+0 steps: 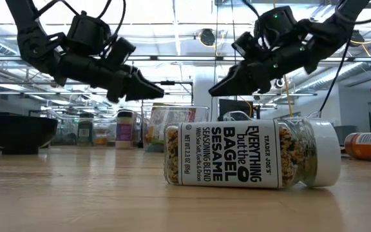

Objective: Pick & Place Food Item
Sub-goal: Put the orange seasoning pack into the left transparent bin

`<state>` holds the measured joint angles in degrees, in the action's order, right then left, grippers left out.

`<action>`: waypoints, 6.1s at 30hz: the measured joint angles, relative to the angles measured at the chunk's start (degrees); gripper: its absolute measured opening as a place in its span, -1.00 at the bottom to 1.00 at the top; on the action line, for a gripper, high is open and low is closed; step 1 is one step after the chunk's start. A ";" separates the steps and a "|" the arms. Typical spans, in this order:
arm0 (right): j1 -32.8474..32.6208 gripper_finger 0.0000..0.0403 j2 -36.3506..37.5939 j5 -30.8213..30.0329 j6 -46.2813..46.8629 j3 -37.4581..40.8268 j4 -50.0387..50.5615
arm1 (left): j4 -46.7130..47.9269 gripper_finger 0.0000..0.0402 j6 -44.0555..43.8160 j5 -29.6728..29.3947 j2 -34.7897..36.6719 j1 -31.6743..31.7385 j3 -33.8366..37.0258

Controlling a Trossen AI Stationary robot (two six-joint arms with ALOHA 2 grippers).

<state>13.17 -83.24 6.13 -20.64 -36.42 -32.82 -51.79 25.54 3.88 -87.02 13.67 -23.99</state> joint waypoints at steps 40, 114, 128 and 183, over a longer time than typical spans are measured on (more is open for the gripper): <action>-25.58 0.03 2.61 -34.36 46.92 -10.25 82.32 | -0.68 -0.07 -6.30 4.19 0.02 -1.86 -0.07; -18.78 -1.00 -6.41 -32.39 18.38 -25.03 70.08 | 2.05 -0.07 -7.13 4.17 0.04 -4.30 -2.43; -16.93 -1.00 -6.41 -18.66 7.59 -25.03 55.08 | 29.29 -0.07 -2.70 2.08 0.04 -11.35 -19.48; -15.79 -1.00 -6.23 -18.10 -5.66 -25.00 28.76 | 30.18 -0.07 -14.13 -7.37 0.04 -10.76 -19.82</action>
<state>-2.61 -89.47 -11.97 -26.30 -61.43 -4.06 -21.61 11.41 -3.49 -86.98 2.91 -43.81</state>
